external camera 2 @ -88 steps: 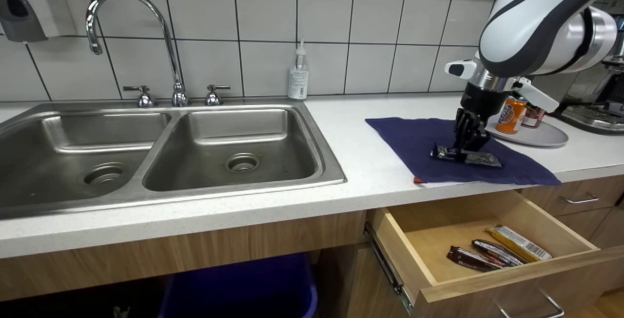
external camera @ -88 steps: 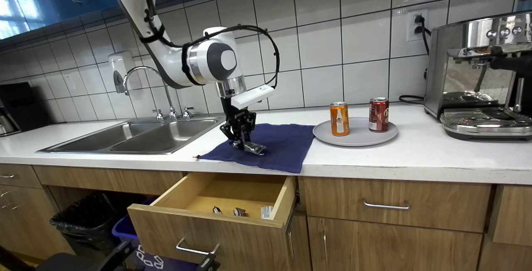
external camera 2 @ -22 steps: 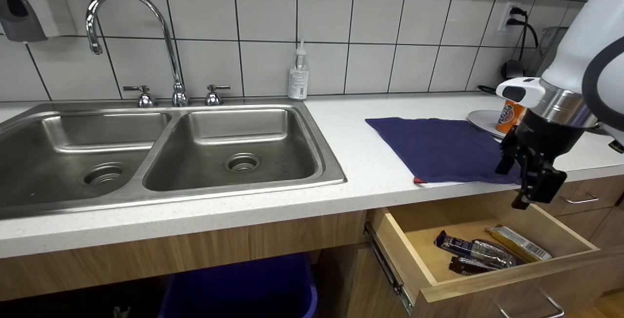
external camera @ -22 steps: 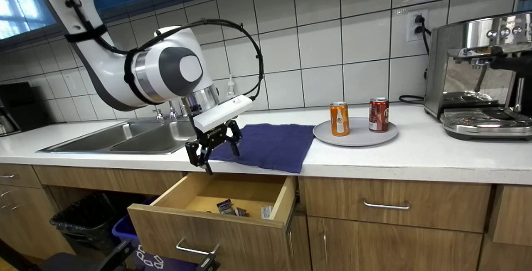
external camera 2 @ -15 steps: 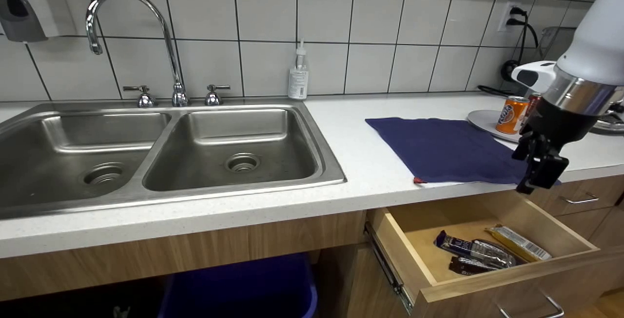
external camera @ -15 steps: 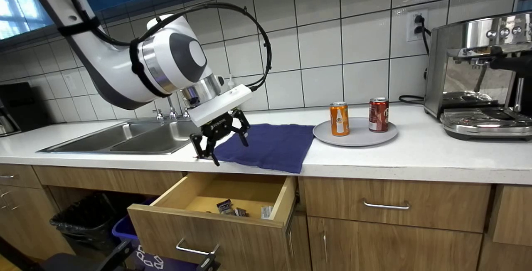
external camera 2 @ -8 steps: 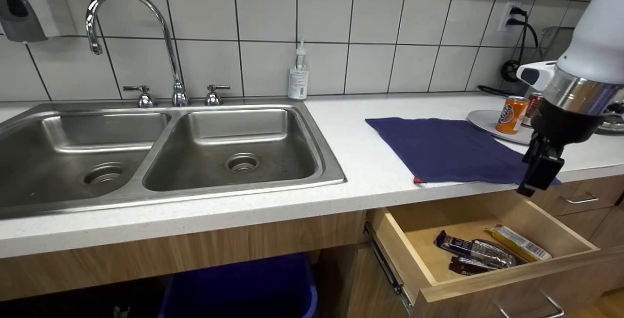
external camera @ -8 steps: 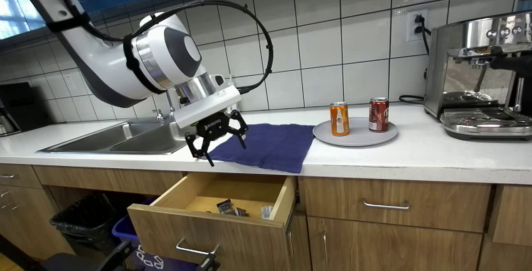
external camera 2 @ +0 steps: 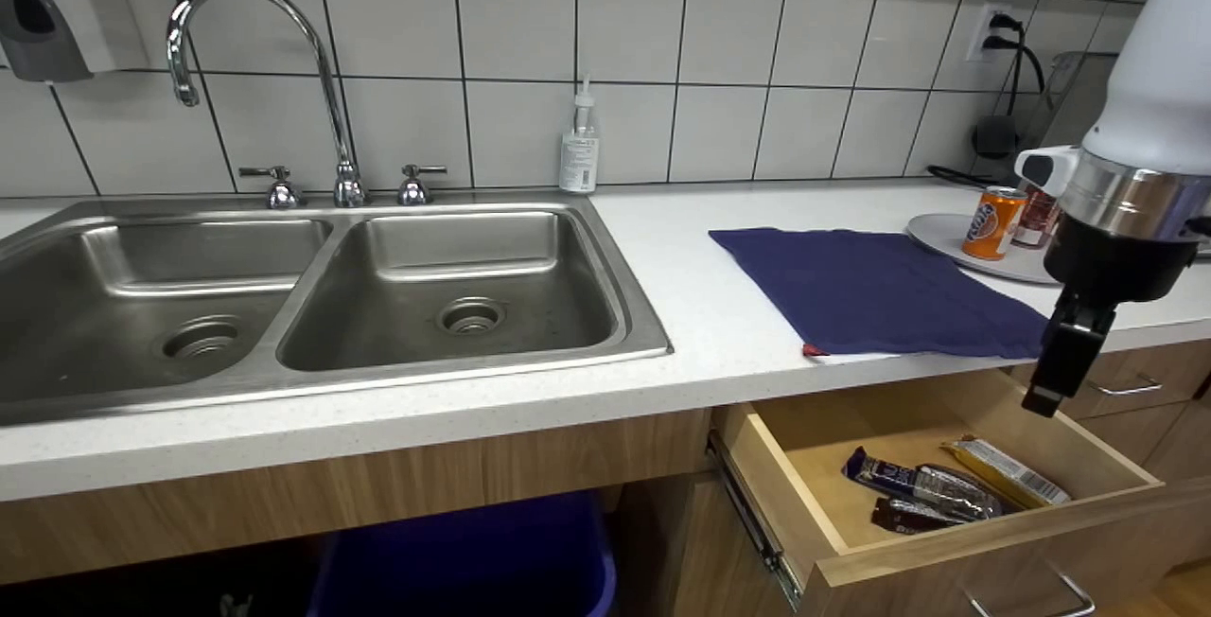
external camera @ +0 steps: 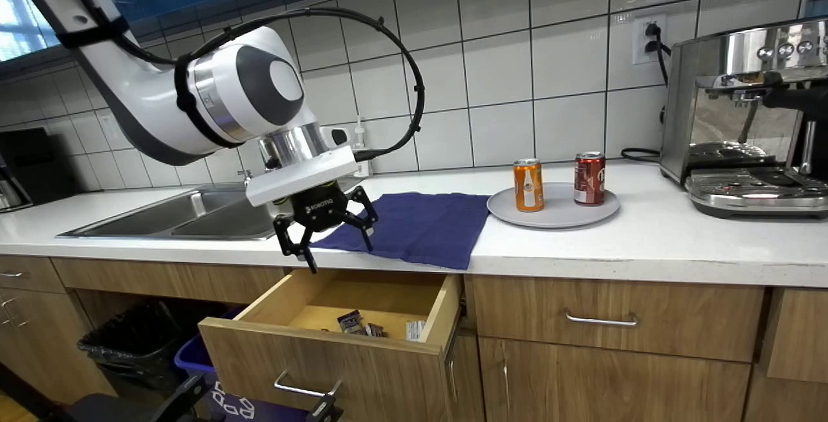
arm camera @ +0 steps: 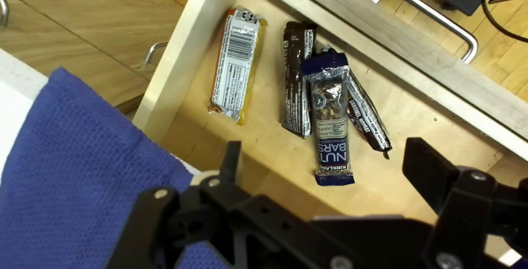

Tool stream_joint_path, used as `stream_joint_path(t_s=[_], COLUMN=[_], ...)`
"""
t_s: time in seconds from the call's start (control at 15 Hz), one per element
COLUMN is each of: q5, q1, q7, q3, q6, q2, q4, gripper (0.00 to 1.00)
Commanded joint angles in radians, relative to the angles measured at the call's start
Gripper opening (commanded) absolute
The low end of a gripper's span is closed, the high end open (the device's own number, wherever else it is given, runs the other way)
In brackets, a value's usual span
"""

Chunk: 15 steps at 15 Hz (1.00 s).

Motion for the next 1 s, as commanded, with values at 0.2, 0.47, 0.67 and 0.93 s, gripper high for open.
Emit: stream_joint_path(t_s=[0.2,0.47,0.67,0.93], q5=[0.119,0.158,0.2,0.216], q1=[0.012,0.011,0.013,0.011], q7=[0.018,0.021,0.007,0.015], q3=[0.023,0.021,0.019,0.02], q6=[-0.115,-0.159,-0.216,-0.267], q2=[-0.083,-0.094,-0.084,-0.065], q4=[-0.04,-0.04,-0.027,-0.012], gripper=[1.0,1.0,1.0,1.0])
